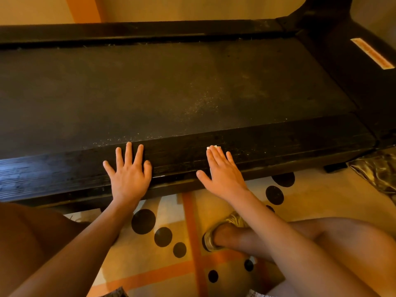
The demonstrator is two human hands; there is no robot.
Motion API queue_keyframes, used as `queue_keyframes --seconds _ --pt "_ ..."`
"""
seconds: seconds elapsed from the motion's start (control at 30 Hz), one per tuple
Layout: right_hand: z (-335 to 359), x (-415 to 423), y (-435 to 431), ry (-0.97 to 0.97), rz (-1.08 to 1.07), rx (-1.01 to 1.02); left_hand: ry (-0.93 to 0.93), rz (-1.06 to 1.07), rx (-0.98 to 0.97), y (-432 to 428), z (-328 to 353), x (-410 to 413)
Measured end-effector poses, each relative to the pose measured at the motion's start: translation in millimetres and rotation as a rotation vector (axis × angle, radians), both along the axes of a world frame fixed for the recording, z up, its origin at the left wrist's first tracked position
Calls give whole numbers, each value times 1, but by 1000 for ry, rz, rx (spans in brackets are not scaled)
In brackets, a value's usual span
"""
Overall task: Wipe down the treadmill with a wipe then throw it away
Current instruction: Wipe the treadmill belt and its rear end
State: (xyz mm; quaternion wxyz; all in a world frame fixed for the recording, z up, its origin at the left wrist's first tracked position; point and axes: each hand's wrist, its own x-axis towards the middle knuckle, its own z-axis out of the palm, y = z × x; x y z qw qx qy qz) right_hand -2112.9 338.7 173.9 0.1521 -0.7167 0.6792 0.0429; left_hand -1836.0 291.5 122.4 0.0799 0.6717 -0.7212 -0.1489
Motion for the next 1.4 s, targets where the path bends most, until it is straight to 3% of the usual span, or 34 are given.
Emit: queue_keyframes --seconds 0.17,0.4,0.67,0.93,1.2,1.4 --pt "6 -2 -29 38 -77 -5 -3 9 5 0 1 2" --pt "3 13 -5 -7 69 31 -13 9 2 -1 -1 1" --pt "9 3 -61 5 -119 17 -24 15 12 0 -1 0" --pt "3 22 -28 -47 -34 6 -45 10 33 0 2 0" --pt "4 12 -63 -14 -151 -3 -40 8 58 1 6 -2" --pt "1 24 -42 -50 6 -7 -40 8 39 0 2 0"
